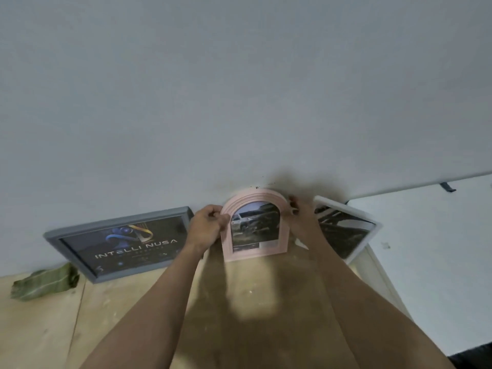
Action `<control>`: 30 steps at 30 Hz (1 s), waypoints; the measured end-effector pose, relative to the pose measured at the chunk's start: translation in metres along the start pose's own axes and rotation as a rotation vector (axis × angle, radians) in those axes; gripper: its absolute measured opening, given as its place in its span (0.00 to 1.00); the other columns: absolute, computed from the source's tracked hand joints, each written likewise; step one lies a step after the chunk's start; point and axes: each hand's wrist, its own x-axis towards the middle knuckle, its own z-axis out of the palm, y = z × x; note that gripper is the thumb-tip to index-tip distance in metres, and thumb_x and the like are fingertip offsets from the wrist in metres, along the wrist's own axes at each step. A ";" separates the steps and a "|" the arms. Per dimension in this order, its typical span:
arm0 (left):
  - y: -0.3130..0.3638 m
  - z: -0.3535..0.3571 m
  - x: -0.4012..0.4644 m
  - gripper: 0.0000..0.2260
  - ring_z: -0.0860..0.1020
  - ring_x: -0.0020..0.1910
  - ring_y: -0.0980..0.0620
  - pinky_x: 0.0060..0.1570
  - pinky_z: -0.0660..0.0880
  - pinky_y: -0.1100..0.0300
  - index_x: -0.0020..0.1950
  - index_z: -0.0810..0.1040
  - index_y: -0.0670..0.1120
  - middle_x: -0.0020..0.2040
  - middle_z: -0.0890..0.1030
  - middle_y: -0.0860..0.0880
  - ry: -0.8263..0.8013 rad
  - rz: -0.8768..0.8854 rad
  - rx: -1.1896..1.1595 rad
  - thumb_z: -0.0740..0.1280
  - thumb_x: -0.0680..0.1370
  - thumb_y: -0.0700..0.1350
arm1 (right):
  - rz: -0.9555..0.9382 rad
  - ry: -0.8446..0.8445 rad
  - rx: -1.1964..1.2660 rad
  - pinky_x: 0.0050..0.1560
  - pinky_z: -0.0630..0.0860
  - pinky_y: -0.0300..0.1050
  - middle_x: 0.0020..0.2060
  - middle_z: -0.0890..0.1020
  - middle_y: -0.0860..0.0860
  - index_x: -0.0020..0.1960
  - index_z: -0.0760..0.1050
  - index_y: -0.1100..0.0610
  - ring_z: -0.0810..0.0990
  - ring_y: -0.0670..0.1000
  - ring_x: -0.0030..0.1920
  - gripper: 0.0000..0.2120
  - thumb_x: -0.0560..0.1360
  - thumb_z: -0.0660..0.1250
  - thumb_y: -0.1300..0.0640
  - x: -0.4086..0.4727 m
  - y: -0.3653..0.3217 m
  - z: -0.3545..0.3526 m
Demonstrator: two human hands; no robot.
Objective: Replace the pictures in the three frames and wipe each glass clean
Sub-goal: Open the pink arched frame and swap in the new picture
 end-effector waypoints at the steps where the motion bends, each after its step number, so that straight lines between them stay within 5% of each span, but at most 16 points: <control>1: 0.003 0.002 -0.003 0.03 0.78 0.36 0.47 0.41 0.73 0.52 0.45 0.82 0.49 0.35 0.81 0.50 -0.018 0.012 0.001 0.74 0.74 0.43 | -0.015 0.006 -0.011 0.56 0.77 0.52 0.49 0.81 0.51 0.53 0.77 0.52 0.80 0.51 0.50 0.08 0.76 0.63 0.57 0.000 0.000 0.000; 4: 0.006 0.005 -0.010 0.03 0.77 0.34 0.48 0.42 0.76 0.53 0.46 0.83 0.48 0.35 0.82 0.47 -0.030 0.032 -0.001 0.72 0.78 0.40 | -0.050 0.001 -0.032 0.45 0.77 0.44 0.37 0.82 0.49 0.39 0.76 0.50 0.81 0.47 0.40 0.09 0.76 0.63 0.59 -0.007 0.003 -0.002; 7: 0.003 -0.002 -0.020 0.06 0.77 0.34 0.51 0.41 0.76 0.55 0.47 0.82 0.49 0.36 0.82 0.49 -0.034 0.031 -0.042 0.70 0.79 0.37 | -0.083 -0.050 0.017 0.37 0.73 0.31 0.37 0.83 0.44 0.44 0.79 0.47 0.81 0.39 0.36 0.06 0.76 0.65 0.57 -0.032 0.006 -0.011; 11: -0.006 -0.016 -0.042 0.08 0.82 0.46 0.51 0.54 0.78 0.54 0.57 0.83 0.48 0.47 0.86 0.49 -0.037 0.068 -0.087 0.71 0.79 0.42 | -0.185 0.019 0.003 0.41 0.74 0.31 0.40 0.83 0.46 0.51 0.81 0.56 0.81 0.43 0.39 0.06 0.74 0.70 0.59 -0.071 0.008 -0.009; 15: 0.004 -0.030 -0.093 0.14 0.83 0.37 0.49 0.36 0.81 0.57 0.55 0.80 0.41 0.40 0.83 0.47 -0.045 -0.138 -0.341 0.62 0.83 0.50 | -0.409 0.225 -0.085 0.40 0.78 0.45 0.40 0.82 0.48 0.49 0.82 0.56 0.81 0.50 0.39 0.05 0.74 0.70 0.58 -0.130 -0.006 0.023; 17: 0.007 -0.043 -0.124 0.18 0.83 0.41 0.46 0.35 0.83 0.56 0.54 0.78 0.41 0.40 0.83 0.45 -0.093 -0.237 -0.541 0.58 0.84 0.55 | -0.490 0.263 -0.262 0.38 0.74 0.43 0.41 0.81 0.46 0.49 0.80 0.52 0.79 0.49 0.41 0.04 0.76 0.67 0.54 -0.167 -0.015 0.046; 22: -0.018 -0.086 -0.171 0.12 0.82 0.44 0.48 0.43 0.83 0.54 0.61 0.77 0.38 0.42 0.83 0.45 -0.014 -0.283 -0.788 0.61 0.83 0.44 | -0.699 0.165 -0.502 0.35 0.74 0.42 0.41 0.81 0.47 0.47 0.80 0.49 0.79 0.50 0.41 0.14 0.76 0.59 0.45 -0.238 -0.040 0.089; 26: -0.052 -0.135 -0.211 0.10 0.82 0.45 0.46 0.38 0.84 0.53 0.60 0.77 0.35 0.46 0.83 0.41 0.028 -0.317 -0.783 0.61 0.83 0.39 | -0.580 -0.096 -0.438 0.55 0.74 0.45 0.54 0.81 0.50 0.53 0.82 0.51 0.78 0.51 0.55 0.26 0.74 0.56 0.34 -0.259 -0.027 0.107; 30: -0.085 -0.178 -0.246 0.11 0.86 0.35 0.49 0.40 0.85 0.54 0.59 0.78 0.35 0.38 0.86 0.43 -0.079 -0.331 -0.813 0.61 0.82 0.39 | 0.106 -0.057 -0.021 0.62 0.72 0.55 0.60 0.76 0.58 0.62 0.75 0.57 0.75 0.57 0.60 0.18 0.78 0.60 0.48 -0.274 -0.011 0.107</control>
